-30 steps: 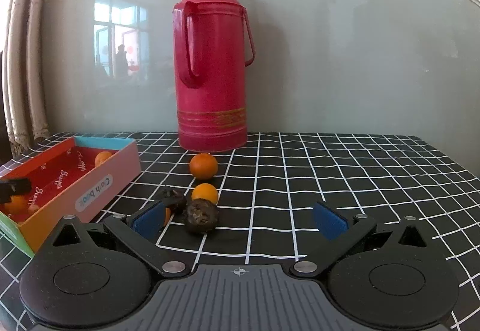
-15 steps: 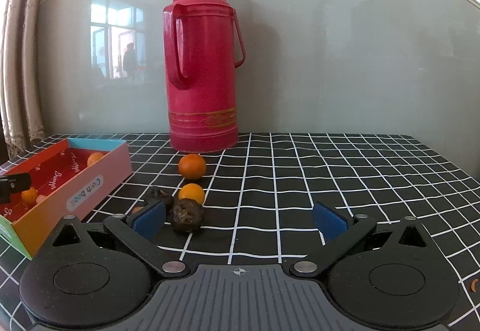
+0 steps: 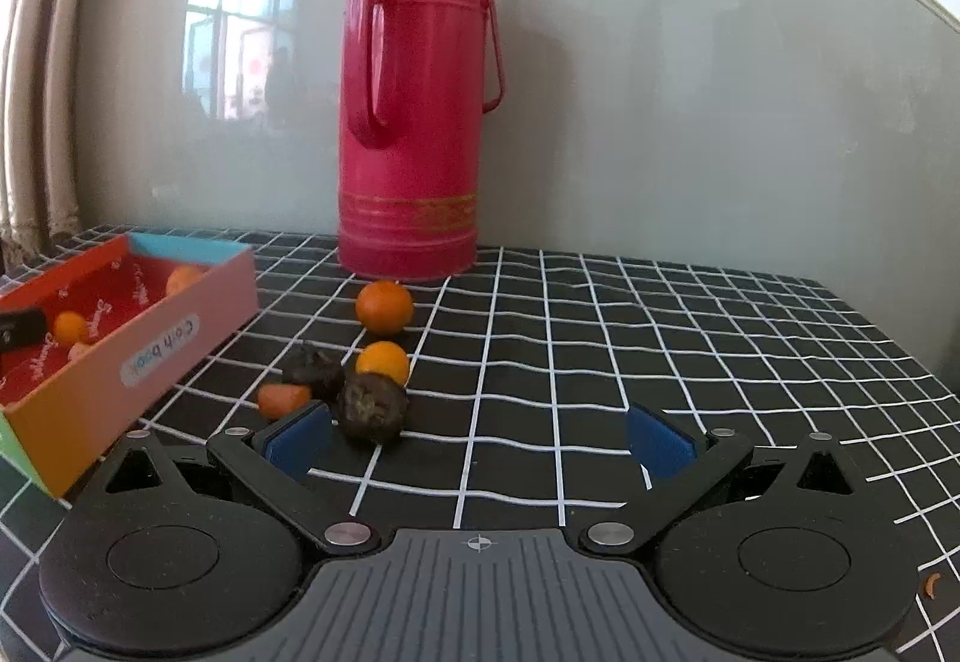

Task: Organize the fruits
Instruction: 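Move the right tool toward the remaining fruit cluster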

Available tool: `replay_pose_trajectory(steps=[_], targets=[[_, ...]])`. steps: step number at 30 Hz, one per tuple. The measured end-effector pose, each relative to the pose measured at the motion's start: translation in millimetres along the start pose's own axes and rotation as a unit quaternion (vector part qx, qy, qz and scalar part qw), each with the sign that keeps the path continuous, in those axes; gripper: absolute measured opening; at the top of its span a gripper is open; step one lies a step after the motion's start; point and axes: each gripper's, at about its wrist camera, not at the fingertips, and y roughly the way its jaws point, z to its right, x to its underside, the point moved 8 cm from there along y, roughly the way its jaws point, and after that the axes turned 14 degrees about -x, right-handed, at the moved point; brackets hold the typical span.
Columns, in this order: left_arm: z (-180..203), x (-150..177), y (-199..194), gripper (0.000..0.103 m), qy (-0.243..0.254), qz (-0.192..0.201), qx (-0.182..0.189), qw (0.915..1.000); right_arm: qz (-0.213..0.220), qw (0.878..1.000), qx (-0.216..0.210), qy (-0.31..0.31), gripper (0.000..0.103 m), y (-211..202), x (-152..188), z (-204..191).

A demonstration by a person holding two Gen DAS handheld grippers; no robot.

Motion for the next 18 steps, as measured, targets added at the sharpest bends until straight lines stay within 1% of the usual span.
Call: replay_pose_trajectory(steps=[3,4,7,8,11,13,15,18], targets=[[-1,0,-1,0.097,0.002,0.001,0.001,1.0,0.012,1.0,-0.007,-0.005,0.103,-1,0,-4],[-1,1,-1,0.097,0.003,0.001,0.001,1.0,0.005,1.0,-0.012,-0.006,0.103,1,1,-6],[-3,1,-1,0.097,0.004,0.0,-0.001,1.0,-0.033,0.999,-0.042,0.008,0.103,11,8,-11],[-4,1,-1,0.097,0.004,0.0,-0.003,1.0,-0.032,0.998,-0.049,-0.001,0.103,11,7,-14],[-9,0,0,0.097,0.003,0.003,-0.01,0.9999,-0.02,0.998,-0.036,-0.044,0.103,12,4,-23],[-13,1,1,0.097,0.001,0.004,-0.016,0.9999,-0.039,0.997,-0.05,-0.047,0.103,19,8,-28],[-18,1,2,0.097,-0.002,0.003,-0.026,0.9997,-0.043,0.996,-0.054,-0.059,0.103,22,8,-32],[-30,0,2,0.097,-0.017,0.008,-0.035,0.9992,-0.044,0.995,-0.043,-0.083,0.103,29,6,-36]])
